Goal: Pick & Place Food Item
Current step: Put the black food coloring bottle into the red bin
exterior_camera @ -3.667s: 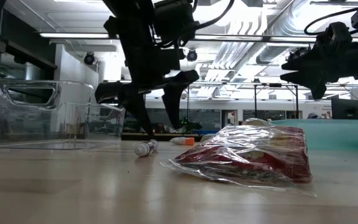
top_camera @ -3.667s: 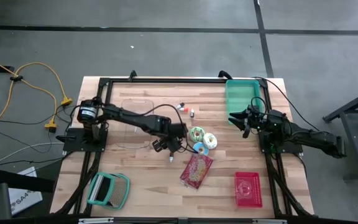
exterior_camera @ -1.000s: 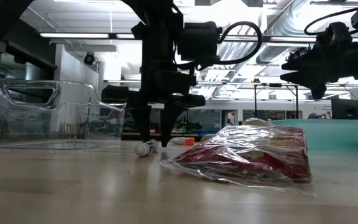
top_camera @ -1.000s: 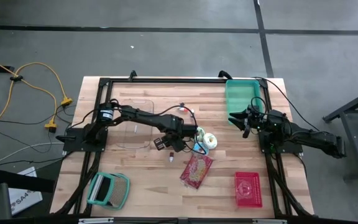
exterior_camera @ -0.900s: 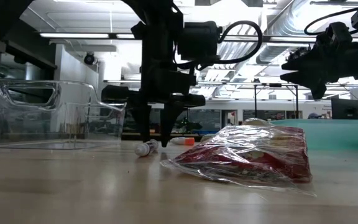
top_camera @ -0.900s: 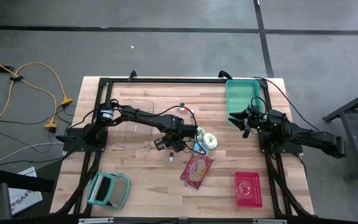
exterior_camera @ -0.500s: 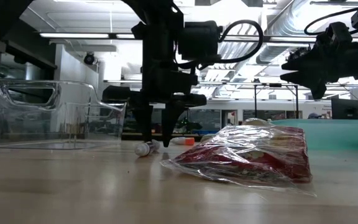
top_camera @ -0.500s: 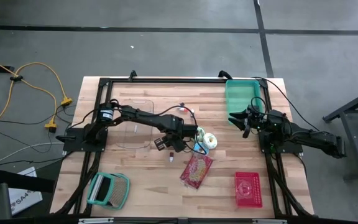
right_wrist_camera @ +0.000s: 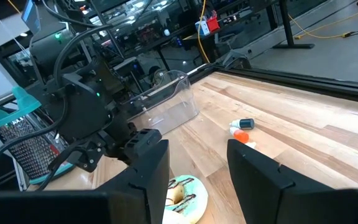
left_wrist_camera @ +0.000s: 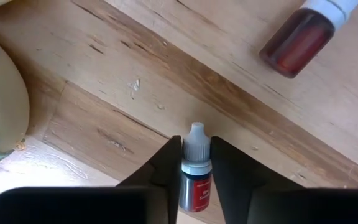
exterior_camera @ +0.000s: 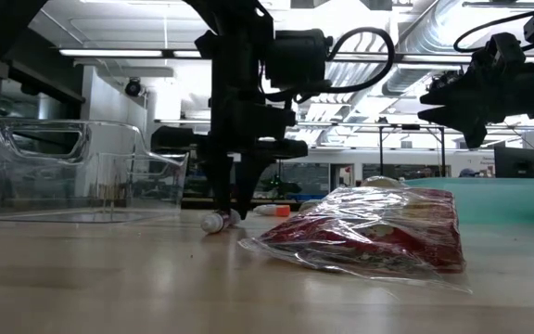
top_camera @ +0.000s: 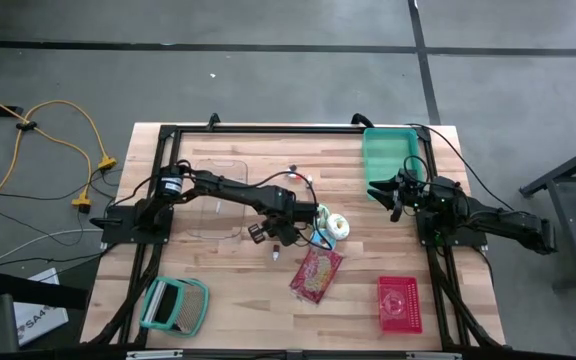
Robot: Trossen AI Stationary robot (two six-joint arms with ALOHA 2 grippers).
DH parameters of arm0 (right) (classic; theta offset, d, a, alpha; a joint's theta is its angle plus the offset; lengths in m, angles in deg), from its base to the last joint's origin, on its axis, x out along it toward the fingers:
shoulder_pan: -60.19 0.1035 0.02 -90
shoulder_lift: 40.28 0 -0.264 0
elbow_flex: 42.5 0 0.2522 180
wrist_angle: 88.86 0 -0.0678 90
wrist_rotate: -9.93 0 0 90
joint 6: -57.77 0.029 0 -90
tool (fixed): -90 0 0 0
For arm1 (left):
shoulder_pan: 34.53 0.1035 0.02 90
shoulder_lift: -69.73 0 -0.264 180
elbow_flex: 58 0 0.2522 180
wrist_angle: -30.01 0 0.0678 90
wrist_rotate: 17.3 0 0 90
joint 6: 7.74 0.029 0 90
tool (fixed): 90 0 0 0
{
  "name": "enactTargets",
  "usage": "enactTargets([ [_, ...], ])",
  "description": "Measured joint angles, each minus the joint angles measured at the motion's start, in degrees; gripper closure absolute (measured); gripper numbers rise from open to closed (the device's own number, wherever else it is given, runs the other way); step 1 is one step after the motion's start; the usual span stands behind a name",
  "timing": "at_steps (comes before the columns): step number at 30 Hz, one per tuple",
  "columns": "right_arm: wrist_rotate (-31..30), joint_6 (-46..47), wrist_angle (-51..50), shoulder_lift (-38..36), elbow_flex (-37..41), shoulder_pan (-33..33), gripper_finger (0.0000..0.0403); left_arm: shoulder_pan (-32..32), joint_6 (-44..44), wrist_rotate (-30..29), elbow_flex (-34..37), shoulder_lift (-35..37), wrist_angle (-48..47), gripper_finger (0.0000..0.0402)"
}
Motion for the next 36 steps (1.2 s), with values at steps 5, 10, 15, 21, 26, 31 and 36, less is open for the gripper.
enactTargets([
  [5, 0.0, 0.0, 0.0, 0.0, 0.0, 0.0, 0.0252, 0.0, -0.1, 0.0, 0.0, 0.0, 0.0, 0.0347],
  [10, 0.0, 0.0, 0.0, 0.0, 0.0, 0.0, 0.0252, 0.0, -0.4, 0.0, 0.0, 0.1, 0.0, 0.0349],
  [15, 0.0, 0.0, 0.0, 0.0, 0.0, 0.0, 0.0252, 0.0, -0.5, 0.0, 0.0, 0.1, 0.0, 0.0345],
  [21, 0.0, 0.0, 0.0, 0.0, 0.0, 0.0, 0.0252, 0.0, -1.4, 0.0, 0.1, 0.1, 0.1, 0.034],
  [26, 0.0, 0.0, 0.0, 0.0, 0.0, 0.0, 0.0252, 0.0, -1.4, 0.0, 0.1, 0.1, 0.1, 0.034],
  [31, 0.0, 0.0, 0.0, 0.0, 0.0, 0.0, 0.0252, 0.0, -1.4, 0.0, 0.2, 0.1, 0.1, 0.0339],
  [36, 0.0, 0.0, 0.0, 0.0, 0.0, 0.0, 0.0252, 0.0, -1.5, 0.0, 0.2, 0.1, 0.1, 0.0339],
])
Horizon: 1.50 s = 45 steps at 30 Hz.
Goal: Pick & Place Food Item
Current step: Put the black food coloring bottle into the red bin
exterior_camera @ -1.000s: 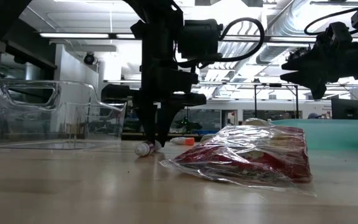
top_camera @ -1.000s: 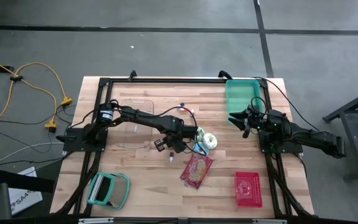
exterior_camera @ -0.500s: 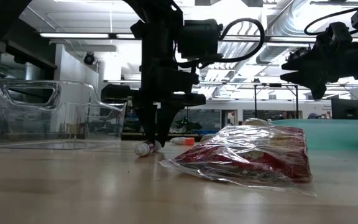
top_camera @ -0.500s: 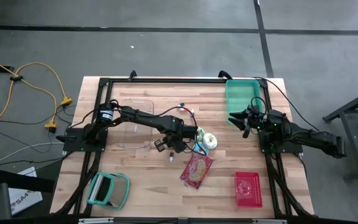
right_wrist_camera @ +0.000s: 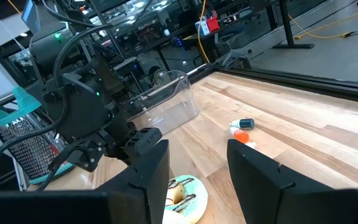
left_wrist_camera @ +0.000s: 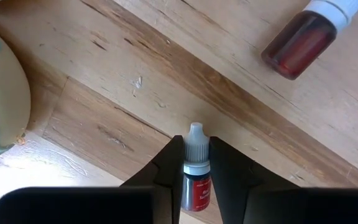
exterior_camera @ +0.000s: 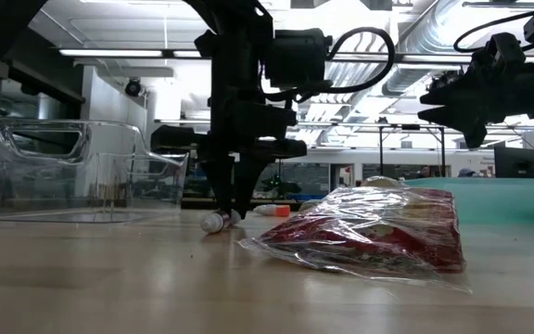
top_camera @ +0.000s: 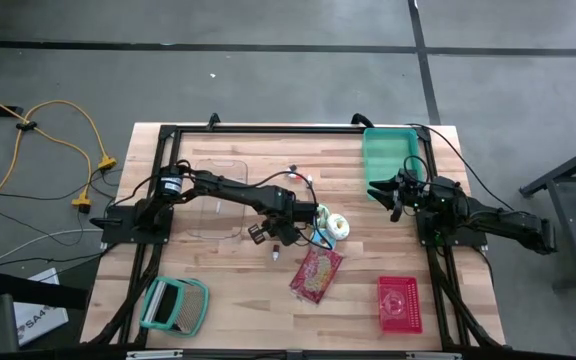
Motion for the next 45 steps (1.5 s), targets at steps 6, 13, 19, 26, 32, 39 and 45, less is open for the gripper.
enactTargets([
  [6, 0.0, 0.0, 0.0, 0.0, 0.0, 0.0, 0.0252, 0.0, -0.1, 0.0, 0.0, 0.0, 0.0, 0.0325],
  [13, 0.0, 0.0, 0.0, 0.0, 0.0, 0.0, 0.0252, 0.0, -0.1, 0.0, 0.1, 0.0, 0.0, 0.0289],
  [19, 0.0, 0.0, 0.0, 0.0, 0.0, 0.0, 0.0252, 0.0, -0.1, 0.0, 0.9, -0.1, 0.4, 0.0284],
  [26, 0.0, 0.0, 0.0, 0.0, 0.0, 0.0, 0.0252, 0.0, 0.1, -0.4, 0.9, -0.1, 1.0, 0.0286],
  [32, 0.0, 0.0, 0.0, 0.0, 0.0, 0.0, 0.0252, 0.1, 0.1, -0.7, 0.9, -0.1, 1.1, 0.0326],
  [39, 0.0, 0.0, 0.0, 0.0, 0.0, 0.0, 0.0252, 0.1, 0.0, -1.0, 0.9, -0.1, 1.0, 0.0349],
  [45, 0.0, 0.0, 0.0, 0.0, 0.0, 0.0, 0.0252, 0.1, 0.0, -1.0, 0.9, -0.1, 1.0, 0.0348],
])
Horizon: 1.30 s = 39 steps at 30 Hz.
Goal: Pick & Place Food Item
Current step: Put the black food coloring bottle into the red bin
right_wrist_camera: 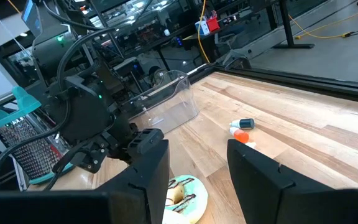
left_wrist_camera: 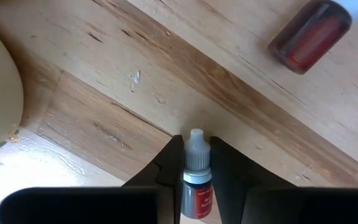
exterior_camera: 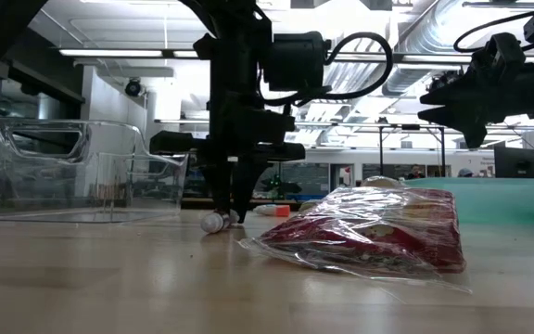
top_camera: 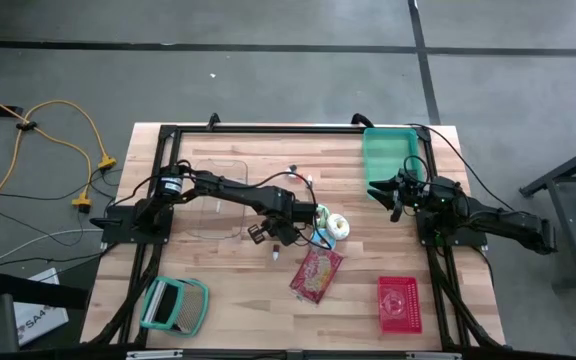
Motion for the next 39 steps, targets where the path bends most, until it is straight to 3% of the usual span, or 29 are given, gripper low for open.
enactTargets([
  [24, 0.0, 0.0, 0.0, 0.0, 0.0, 0.0, 0.0252, -0.7, -6.1, 0.1, -0.3, 6.4, 8.6, 0.0348],
  [39, 0.0, 0.0, 0.0, 0.0, 0.0, 0.0, 0.0252, -3.6, -13.5, 3.1, -0.3, 8.9, 25.8, 0.0348],
])
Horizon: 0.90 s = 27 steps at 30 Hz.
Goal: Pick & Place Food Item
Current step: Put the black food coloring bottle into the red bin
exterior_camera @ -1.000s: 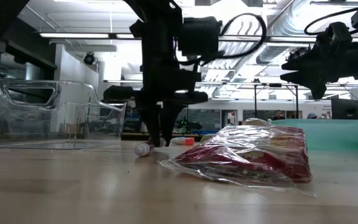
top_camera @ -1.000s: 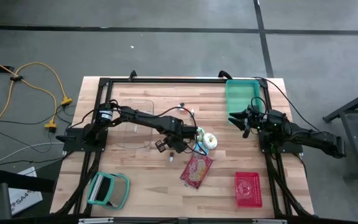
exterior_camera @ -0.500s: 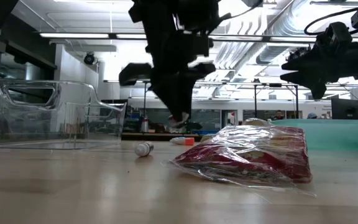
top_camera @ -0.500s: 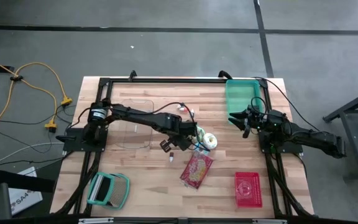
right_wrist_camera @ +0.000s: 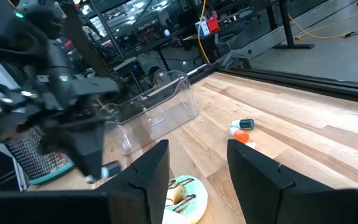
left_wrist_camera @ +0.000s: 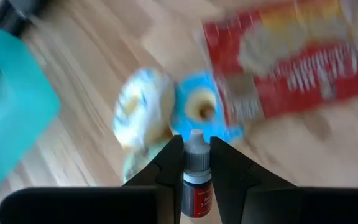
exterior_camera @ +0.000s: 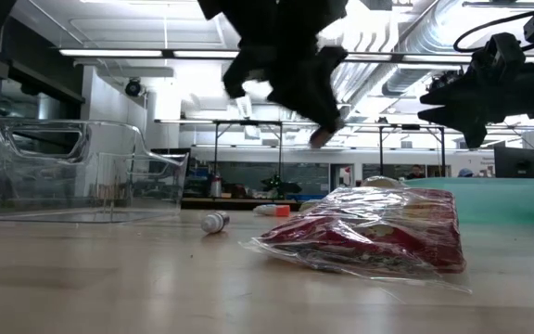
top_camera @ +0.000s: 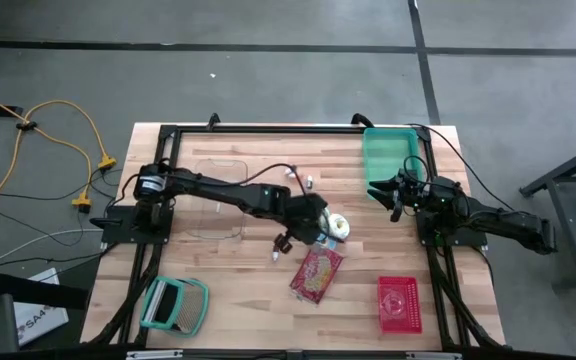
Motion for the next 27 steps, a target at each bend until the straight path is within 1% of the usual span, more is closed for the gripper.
enactTargets([
  [3, 0.0, 0.0, 0.0, 0.0, 0.0, 0.0, 0.0252, -1.3, -2.0, 0.0, 0.0, 0.1, 4.3, 0.0348],
  [10, 0.0, 0.0, 0.0, 0.0, 0.0, 0.0, 0.0252, -4.4, -10.0, -0.4, 0.0, 0.1, 17.0, 0.0348],
  [16, 0.0, 0.0, 0.0, 0.0, 0.0, 0.0, 0.0252, -5.4, -21.2, -0.4, 0.0, 0.1, 27.8, 0.0348],
  [19, 0.0, 0.0, 0.0, 0.0, 0.0, 0.0, 0.0252, -5.4, -28.9, -0.4, 0.0, 0.1, 31.2, 0.0348],
  [21, 0.0, 0.0, 0.0, 0.0, 0.0, 0.0, 0.0252, -5.4, -32.4, -0.4, 0.0, 0.1, 32.5, 0.0348],
  [23, 0.0, 0.0, 0.0, 0.0, 0.0, 0.0, 0.0252, -5.4, -34.1, -0.4, 0.0, 0.1, 33.5, 0.0348],
  [27, 0.0, 0.0, 0.0, 0.0, 0.0, 0.0, 0.0252, -5.4, -33.9, -0.4, 0.0, 0.1, 35.1, 0.0348],
])
